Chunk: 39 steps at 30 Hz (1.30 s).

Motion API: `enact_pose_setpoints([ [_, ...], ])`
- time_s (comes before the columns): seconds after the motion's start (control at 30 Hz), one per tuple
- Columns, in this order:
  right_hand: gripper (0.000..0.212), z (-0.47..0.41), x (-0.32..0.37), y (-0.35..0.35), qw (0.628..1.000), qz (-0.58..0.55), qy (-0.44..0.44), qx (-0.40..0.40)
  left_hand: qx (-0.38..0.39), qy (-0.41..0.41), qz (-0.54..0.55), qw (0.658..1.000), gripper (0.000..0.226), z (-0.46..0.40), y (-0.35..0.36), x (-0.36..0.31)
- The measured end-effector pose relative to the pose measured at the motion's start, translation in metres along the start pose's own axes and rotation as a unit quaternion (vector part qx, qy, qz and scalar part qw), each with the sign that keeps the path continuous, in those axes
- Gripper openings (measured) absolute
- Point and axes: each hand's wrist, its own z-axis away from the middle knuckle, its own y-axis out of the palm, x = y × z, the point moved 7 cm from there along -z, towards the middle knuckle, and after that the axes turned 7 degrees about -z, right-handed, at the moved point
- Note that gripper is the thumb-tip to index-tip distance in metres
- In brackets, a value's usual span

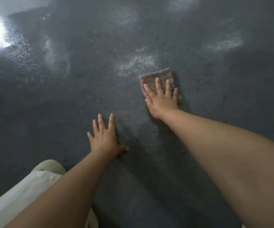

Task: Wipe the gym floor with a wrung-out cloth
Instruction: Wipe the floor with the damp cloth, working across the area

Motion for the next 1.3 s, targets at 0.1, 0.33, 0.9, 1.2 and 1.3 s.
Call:
enact_pose_setpoints([
  [0.1, 0.054, 0.026, 0.076, 0.038, 0.987, 0.056, -0.144, 0.046, -0.028, -0.045, 0.026, 0.998, 0.133, 0.004, 0.0, 0.018],
  [0.33, 0.056, 0.05, 0.055, 0.042, 0.967, 0.116, -0.223, 0.034, -0.01, -0.06, 0.024, 0.998, 0.122, 0.014, 0.013, 0.027],
  [0.9, 0.055, 0.128, -0.115, 0.027, 0.947, -0.1, 0.224, -0.207, -0.026, 0.024, 0.044, 0.998, 0.099, 0.045, 0.041, 0.019],
  [1.2, 0.06, 0.142, 0.034, 0.094, 0.982, -0.08, 0.12, -0.125, -0.015, 0.041, 0.083, 0.996, 0.087, 0.041, 0.039, 0.028],
  [1.3, 0.057, 0.127, 0.095, 0.111, 0.999, -0.047, -0.003, -0.025, -0.018, 0.032, 0.118, 0.992, 0.076, 0.045, 0.033, 0.033],
])
